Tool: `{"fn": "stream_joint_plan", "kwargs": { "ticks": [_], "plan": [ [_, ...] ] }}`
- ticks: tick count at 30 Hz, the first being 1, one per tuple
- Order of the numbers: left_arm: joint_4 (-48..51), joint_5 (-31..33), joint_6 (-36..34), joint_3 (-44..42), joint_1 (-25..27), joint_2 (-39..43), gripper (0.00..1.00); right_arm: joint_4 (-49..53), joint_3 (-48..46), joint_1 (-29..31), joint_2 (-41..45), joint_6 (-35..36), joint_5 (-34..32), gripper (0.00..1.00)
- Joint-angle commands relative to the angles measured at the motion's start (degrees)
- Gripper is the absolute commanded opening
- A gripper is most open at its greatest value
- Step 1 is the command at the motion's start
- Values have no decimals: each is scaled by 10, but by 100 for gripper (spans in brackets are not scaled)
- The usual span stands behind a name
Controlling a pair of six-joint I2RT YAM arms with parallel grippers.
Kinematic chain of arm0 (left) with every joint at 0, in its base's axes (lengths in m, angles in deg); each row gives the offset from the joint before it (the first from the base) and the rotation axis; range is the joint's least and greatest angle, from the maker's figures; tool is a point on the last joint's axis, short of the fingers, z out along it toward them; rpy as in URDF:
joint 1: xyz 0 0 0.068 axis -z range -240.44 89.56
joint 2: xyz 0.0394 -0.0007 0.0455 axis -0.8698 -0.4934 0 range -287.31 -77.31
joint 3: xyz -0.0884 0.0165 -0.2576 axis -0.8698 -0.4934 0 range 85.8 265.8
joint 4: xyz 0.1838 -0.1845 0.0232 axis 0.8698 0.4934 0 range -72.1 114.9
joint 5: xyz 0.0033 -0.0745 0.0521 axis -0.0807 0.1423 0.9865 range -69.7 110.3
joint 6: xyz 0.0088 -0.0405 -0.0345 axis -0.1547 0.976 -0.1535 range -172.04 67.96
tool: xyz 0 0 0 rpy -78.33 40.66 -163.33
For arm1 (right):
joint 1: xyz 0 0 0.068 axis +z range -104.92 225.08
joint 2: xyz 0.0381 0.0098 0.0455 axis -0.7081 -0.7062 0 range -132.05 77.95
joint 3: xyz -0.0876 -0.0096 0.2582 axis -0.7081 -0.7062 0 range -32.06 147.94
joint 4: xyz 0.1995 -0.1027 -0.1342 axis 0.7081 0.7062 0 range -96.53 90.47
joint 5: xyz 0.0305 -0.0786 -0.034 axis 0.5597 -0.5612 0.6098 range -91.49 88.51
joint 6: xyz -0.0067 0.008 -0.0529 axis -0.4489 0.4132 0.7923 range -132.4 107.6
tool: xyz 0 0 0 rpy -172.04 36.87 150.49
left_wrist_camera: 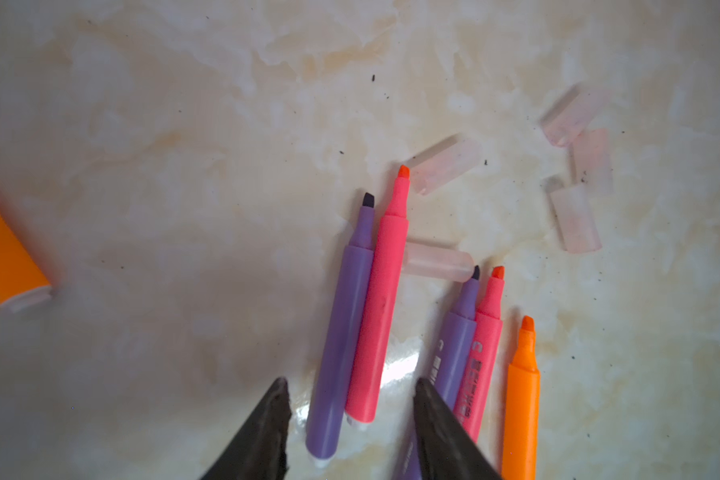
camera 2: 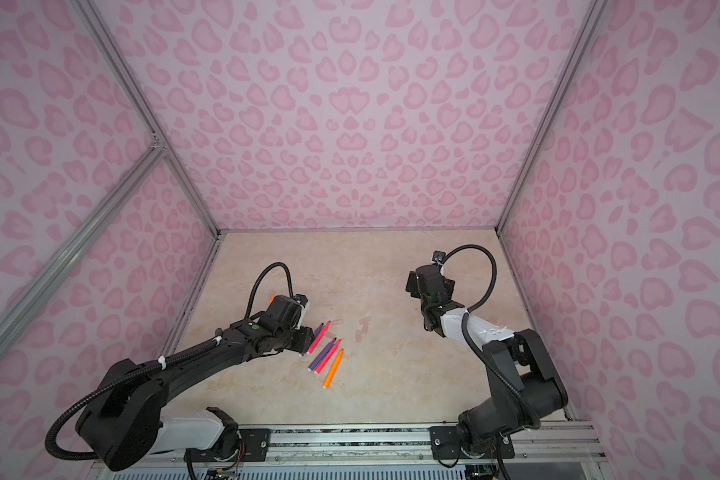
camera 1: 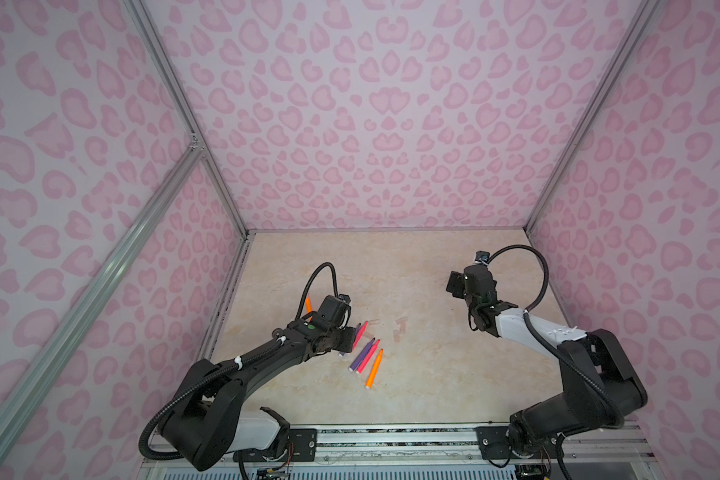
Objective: Insert the pens into the pen caps
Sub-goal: 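Move the left gripper over the pink highlighter and close on it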
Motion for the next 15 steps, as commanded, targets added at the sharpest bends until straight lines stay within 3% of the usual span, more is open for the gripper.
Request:
{"fn": "stream_joint_plan", "kwargs": {
  "ticks": [1,9,15],
  "plan": [
    [9,4,-8,24,3,-34,46,33,52,-3,-48,-10,0,86],
    [36,36,2,57,8,-94,40,-5,24,-7,-36,-13,11,86],
    [13,30,-12,31,27,-45,42,-7,23,-10,-34,-13,10,86]
  ]
}}
